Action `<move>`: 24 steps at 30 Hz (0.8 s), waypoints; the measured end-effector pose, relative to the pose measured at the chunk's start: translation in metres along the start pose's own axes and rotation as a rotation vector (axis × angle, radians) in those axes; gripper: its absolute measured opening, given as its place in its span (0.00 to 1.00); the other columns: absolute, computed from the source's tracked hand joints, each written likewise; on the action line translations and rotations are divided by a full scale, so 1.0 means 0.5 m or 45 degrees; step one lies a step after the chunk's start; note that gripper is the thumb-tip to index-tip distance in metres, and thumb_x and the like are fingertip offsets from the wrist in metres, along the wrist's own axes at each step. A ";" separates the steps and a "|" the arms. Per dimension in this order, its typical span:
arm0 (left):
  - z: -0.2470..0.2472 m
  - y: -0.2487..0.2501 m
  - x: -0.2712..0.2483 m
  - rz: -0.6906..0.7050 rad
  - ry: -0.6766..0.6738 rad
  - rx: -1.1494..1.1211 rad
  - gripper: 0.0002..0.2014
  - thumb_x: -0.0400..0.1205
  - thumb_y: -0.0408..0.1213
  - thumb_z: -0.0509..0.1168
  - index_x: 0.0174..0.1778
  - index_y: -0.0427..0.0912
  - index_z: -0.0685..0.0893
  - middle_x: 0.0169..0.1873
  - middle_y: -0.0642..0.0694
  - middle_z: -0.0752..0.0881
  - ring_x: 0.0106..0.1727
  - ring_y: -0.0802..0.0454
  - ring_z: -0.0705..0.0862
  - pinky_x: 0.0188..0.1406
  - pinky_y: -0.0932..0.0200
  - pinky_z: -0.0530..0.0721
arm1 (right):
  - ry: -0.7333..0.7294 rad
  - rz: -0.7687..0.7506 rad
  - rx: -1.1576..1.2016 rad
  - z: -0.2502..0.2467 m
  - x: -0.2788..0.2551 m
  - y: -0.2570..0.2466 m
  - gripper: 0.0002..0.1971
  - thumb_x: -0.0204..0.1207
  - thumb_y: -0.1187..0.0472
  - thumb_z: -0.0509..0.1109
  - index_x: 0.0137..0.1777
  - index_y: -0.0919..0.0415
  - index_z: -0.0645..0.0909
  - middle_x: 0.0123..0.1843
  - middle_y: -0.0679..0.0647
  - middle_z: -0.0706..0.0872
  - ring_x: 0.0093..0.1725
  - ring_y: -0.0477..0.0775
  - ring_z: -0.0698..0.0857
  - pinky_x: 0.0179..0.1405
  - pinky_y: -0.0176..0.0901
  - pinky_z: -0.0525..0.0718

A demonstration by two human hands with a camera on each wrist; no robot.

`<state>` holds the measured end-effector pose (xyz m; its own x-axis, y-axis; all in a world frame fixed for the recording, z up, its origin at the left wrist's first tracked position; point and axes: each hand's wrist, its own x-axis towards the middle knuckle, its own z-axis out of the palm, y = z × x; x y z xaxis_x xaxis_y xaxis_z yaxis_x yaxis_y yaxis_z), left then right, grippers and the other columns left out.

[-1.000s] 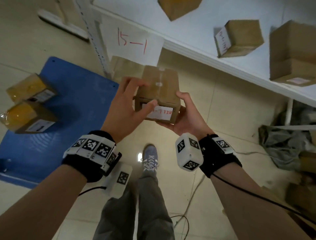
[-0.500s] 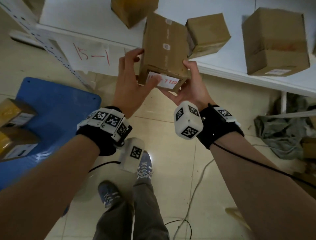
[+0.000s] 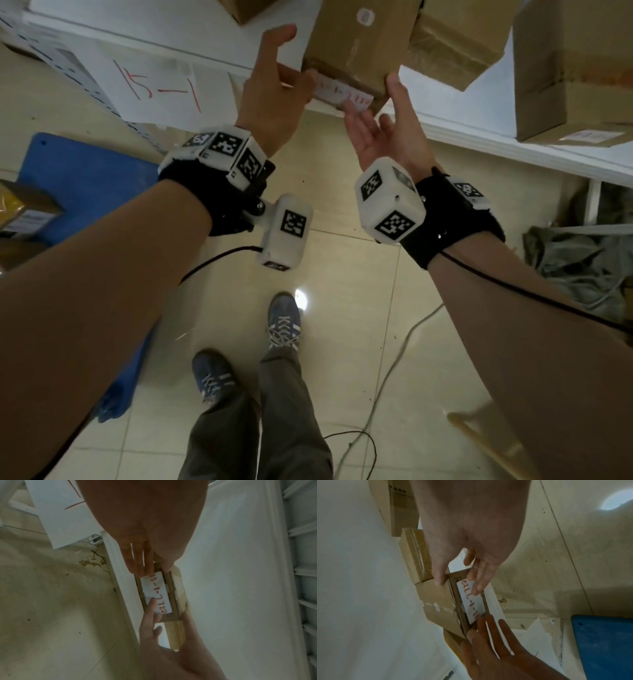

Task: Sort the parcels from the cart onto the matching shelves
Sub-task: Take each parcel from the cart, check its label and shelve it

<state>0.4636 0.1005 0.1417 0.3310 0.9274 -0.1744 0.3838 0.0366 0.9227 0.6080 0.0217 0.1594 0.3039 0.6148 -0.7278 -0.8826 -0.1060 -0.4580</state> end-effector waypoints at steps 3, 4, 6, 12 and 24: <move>-0.005 -0.016 -0.012 0.007 -0.069 -0.070 0.28 0.84 0.41 0.65 0.80 0.48 0.64 0.58 0.50 0.87 0.54 0.57 0.88 0.57 0.58 0.87 | -0.015 -0.137 0.112 0.004 -0.003 0.009 0.11 0.84 0.59 0.72 0.54 0.64 0.73 0.62 0.68 0.86 0.66 0.64 0.88 0.73 0.53 0.82; -0.009 -0.028 -0.020 0.000 -0.079 -0.078 0.28 0.84 0.41 0.65 0.80 0.47 0.65 0.59 0.49 0.87 0.56 0.57 0.87 0.58 0.59 0.86 | -0.014 -0.167 0.146 0.002 -0.004 0.018 0.10 0.84 0.60 0.71 0.54 0.64 0.74 0.63 0.68 0.86 0.68 0.64 0.87 0.73 0.53 0.82; -0.016 -0.053 -0.043 -0.031 -0.095 -0.074 0.21 0.85 0.40 0.63 0.75 0.45 0.72 0.58 0.47 0.87 0.57 0.54 0.87 0.60 0.54 0.86 | -0.017 -0.188 0.149 -0.011 -0.005 0.040 0.09 0.84 0.61 0.70 0.55 0.65 0.75 0.65 0.67 0.85 0.62 0.64 0.90 0.65 0.51 0.87; -0.053 -0.178 -0.160 -0.238 -0.073 -0.095 0.12 0.85 0.37 0.63 0.36 0.50 0.84 0.36 0.44 0.89 0.36 0.52 0.85 0.45 0.46 0.86 | 0.069 0.069 -0.187 -0.059 -0.002 0.176 0.07 0.83 0.59 0.69 0.47 0.59 0.74 0.52 0.60 0.90 0.43 0.57 0.90 0.40 0.42 0.87; -0.256 -0.480 -0.372 -0.746 -0.009 0.160 0.21 0.88 0.48 0.59 0.32 0.45 0.85 0.21 0.55 0.78 0.25 0.63 0.76 0.33 0.64 0.72 | 0.225 0.435 -0.622 -0.058 -0.026 0.532 0.04 0.81 0.61 0.69 0.49 0.60 0.76 0.46 0.56 0.88 0.41 0.53 0.84 0.37 0.40 0.85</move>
<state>0.1996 -0.0331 -0.0031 0.0391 0.7633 -0.6448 0.6031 0.4965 0.6243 0.3799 -0.0372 0.0323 0.1252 0.3489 -0.9288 -0.6868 -0.6451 -0.3349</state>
